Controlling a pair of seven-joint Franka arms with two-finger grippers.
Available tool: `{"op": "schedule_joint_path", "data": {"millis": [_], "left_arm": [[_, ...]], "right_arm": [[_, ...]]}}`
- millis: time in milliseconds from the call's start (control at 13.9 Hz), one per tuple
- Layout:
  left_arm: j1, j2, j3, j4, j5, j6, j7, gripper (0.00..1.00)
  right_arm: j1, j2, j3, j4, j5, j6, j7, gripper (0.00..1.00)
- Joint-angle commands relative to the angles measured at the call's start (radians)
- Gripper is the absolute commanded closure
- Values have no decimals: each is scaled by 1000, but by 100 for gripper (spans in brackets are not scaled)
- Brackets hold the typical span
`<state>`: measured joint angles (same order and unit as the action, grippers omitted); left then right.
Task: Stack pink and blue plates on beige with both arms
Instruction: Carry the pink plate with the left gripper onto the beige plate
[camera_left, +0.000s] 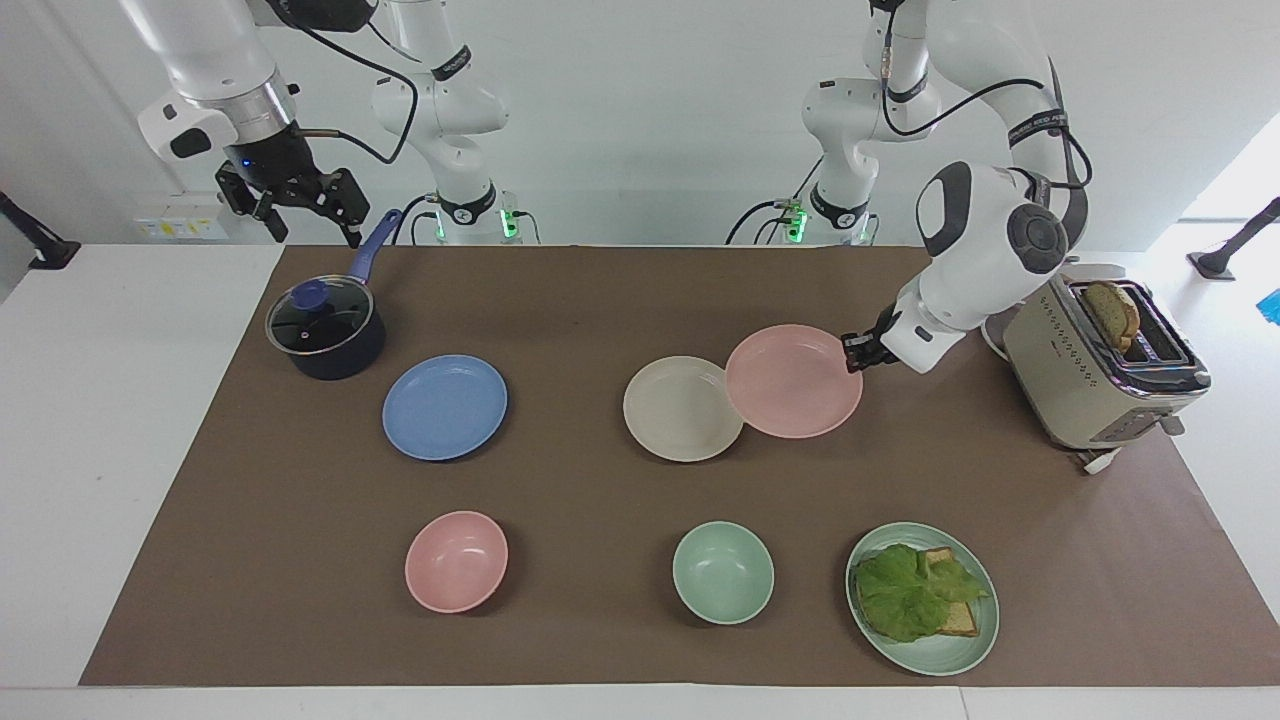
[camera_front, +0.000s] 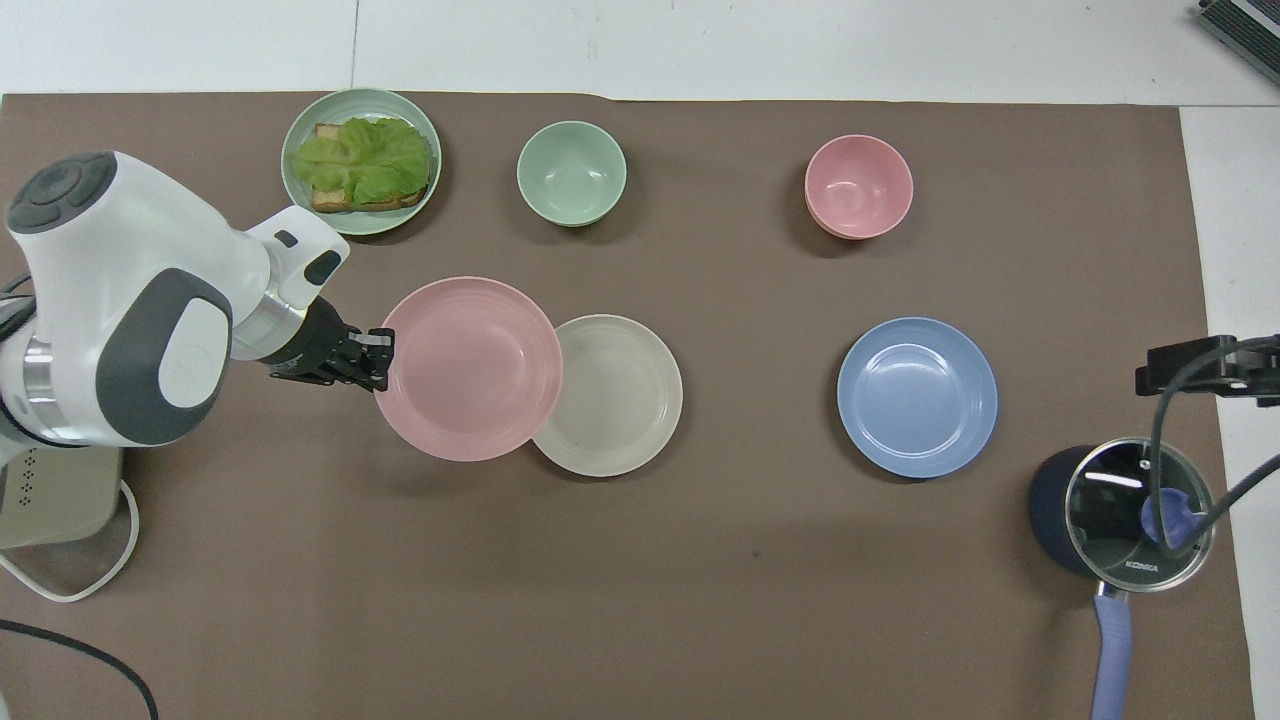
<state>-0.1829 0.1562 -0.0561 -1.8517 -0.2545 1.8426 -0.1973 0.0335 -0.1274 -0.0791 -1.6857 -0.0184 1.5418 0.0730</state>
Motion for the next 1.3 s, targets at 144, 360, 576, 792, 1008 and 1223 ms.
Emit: {"op": "schedule_joint_path", "data": {"millis": [144,360,576,792,1008,1223], "left_arm": [[-125,-12,15,-86,-83,174,-95,100],[-168,2,13,-109,-106,234,-129,100],[-204,20,13,-164,-134,325,-145,100],[-217,20,13,-172,-143,342,-154,100],[-233,42,15,-172,-144,357,-155,100],[-242,43,15,-178,-144,357,-156,100]], "right_arm": [[-10,-3,-1,-3,21,-8,-16,0],[-10,-3,-1,-3,21,-8,-16,0],[-10,-3,-1,-3,21,-8,-16,0],[-10,-3,-1,-3,21,-8,-16,0],[-10,-3,-1,-3,21,-8,-16,0],[-10,-3,-1,-3,21,-8,-16,0]]}}
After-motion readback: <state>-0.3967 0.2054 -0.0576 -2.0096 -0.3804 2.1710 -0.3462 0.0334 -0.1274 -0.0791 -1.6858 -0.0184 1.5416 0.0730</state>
